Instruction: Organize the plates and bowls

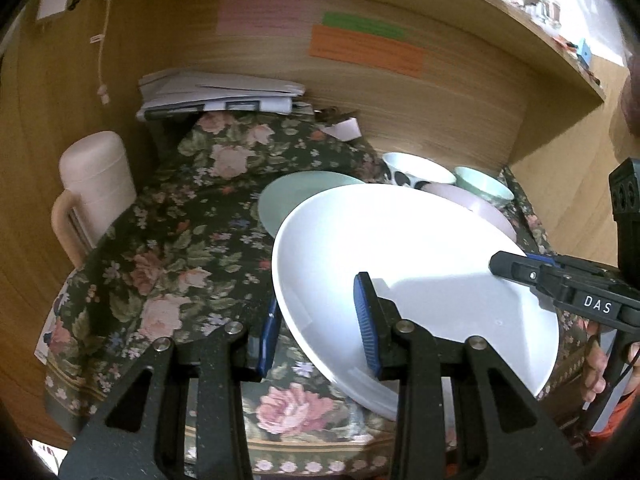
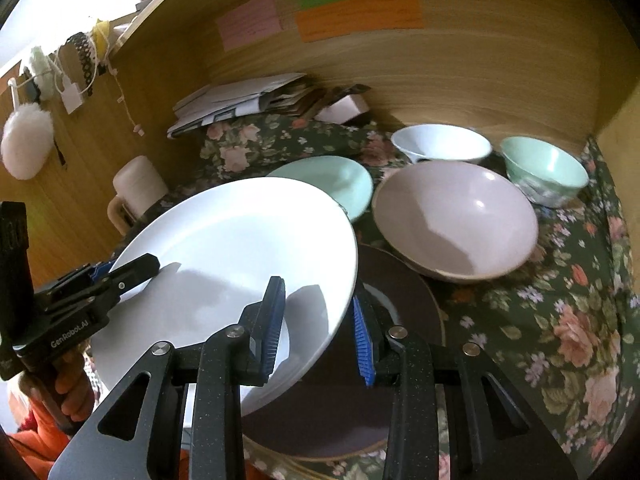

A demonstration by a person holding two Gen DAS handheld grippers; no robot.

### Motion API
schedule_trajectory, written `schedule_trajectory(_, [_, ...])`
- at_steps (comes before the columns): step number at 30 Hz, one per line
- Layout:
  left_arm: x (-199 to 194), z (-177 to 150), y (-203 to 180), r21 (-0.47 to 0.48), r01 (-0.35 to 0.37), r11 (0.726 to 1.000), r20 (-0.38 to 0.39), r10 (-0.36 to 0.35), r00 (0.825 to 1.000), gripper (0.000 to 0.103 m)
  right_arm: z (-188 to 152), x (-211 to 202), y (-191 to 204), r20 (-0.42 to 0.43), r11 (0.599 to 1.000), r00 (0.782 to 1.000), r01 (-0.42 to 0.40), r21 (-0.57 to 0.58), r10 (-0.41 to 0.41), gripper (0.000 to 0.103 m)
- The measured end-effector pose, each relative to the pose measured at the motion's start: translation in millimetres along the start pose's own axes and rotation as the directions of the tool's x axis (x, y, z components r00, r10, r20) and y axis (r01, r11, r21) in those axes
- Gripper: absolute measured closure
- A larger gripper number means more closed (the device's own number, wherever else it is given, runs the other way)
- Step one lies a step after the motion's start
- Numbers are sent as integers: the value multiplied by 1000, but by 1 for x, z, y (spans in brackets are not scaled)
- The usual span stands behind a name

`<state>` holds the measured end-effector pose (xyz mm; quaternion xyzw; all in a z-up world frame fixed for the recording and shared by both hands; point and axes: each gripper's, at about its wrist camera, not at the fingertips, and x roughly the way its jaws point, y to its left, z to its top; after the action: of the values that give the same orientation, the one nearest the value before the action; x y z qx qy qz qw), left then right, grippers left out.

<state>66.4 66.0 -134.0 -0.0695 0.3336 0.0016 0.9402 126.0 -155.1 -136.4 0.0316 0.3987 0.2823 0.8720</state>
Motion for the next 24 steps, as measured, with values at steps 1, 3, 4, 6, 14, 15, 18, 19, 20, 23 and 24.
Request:
schedule_trajectory(1, [1, -1, -3, 5, 2, 1000, -3, -2, 1000, 68, -2, -1, -3, 0, 1000, 1000, 2, 7, -2, 74])
schedule_trajectory(3, [2, -3, -10, 12, 8, 1000, -12, -8, 1000, 68, -6, -4, -9, -1, 1000, 1000, 3, 19, -3, 74])
schedule_trajectory(4, [3, -4, -12, 15, 11, 1000, -17, -11, 1000, 68, -7, -4, -12, -3, 1000, 1000, 3, 25, -3, 74])
schedule_trajectory(6, [5, -7, -18, 21, 16, 1000, -26, -16, 1000, 68, -11, -5, -17, -8, 999, 1000, 6, 36, -6, 74])
schedule_trajectory(14, [17, -20, -33, 18, 29, 999, -72, -28, 997, 68, -25, -4, -35, -38, 997, 999, 8, 75, -5, 74])
schedule_trajectory(15, [19, -22, -34, 17, 29, 999, -77, -28, 997, 68, -27, -3, -36, -44, 997, 999, 8, 79, -5, 74])
schedule_trajectory(18, [24, -26, -36, 15, 29, 999, -97, -27, 995, 68, -32, 1, -39, -60, 996, 998, 13, 84, -8, 74])
schedule_trajectory(19, [25, -27, -36, 14, 28, 1000, -103, -27, 994, 68, -33, 2, -40, -65, 996, 998, 17, 84, -11, 74])
schedule_trajectory(20, [27, -28, -37, 12, 27, 1000, -108, -26, 994, 68, -35, 4, -40, -68, 996, 998, 19, 86, -13, 74])
schedule_trajectory(23, [32, -31, -36, 9, 24, 1000, -124, -23, 992, 68, -37, 9, -42, -83, 995, 997, 16, 97, -8, 74])
schedule_trajectory(24, [34, -32, -36, 11, 23, 1000, -127, -21, 992, 68, -38, 11, -43, -88, 995, 996, 15, 100, -6, 74])
